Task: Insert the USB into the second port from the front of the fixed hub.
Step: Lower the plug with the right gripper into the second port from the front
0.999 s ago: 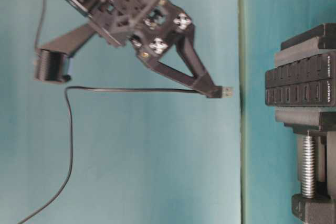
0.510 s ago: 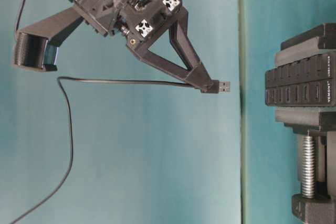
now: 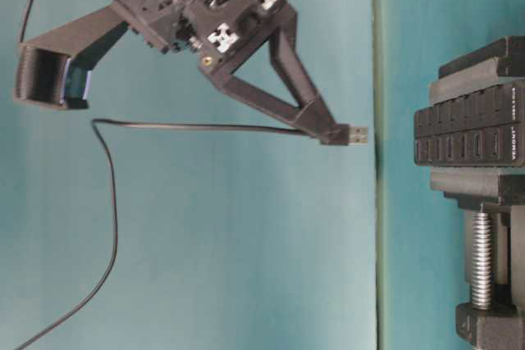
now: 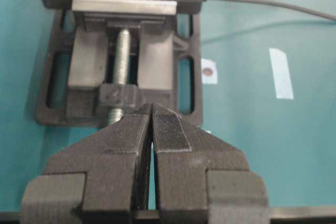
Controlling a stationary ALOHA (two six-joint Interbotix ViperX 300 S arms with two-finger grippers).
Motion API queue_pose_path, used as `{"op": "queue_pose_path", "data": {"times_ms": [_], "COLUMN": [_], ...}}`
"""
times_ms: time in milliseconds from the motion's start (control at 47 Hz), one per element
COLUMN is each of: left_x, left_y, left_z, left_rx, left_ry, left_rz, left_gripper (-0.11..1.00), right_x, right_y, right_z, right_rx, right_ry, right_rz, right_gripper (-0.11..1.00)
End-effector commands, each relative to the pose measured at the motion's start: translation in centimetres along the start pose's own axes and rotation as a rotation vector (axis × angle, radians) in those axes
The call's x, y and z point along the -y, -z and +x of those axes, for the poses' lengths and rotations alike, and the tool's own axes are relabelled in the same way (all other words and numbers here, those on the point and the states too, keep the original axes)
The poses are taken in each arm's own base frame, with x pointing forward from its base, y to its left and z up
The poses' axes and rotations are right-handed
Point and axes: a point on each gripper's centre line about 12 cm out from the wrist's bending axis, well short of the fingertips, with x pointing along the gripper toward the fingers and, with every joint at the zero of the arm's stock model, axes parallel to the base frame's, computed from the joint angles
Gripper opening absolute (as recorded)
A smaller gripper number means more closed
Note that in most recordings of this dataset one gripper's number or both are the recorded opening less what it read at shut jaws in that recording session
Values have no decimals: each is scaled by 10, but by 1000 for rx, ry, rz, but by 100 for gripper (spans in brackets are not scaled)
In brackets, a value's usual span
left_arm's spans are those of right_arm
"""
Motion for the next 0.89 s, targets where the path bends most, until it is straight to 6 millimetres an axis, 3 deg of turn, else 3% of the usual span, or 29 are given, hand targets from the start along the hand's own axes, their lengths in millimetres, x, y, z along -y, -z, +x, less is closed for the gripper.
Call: {"op": "queue_pose_path", "data": {"times_ms": [0,871], "left_x": [0,0], "left_y": [-5,-5], "left_z": [0,0], "left_rx": [12,14], "left_ry": [-1,-2], "left_rz": [-1,-1], "left_gripper": [0,0], "right_x": [-4,-17], "right_y": [-6,9], "right_z": [-3,24], "right_rx": [36,0], "right_ry": [-12,-39], "right_rz": [11,-29], "right_gripper": [4,4]}}
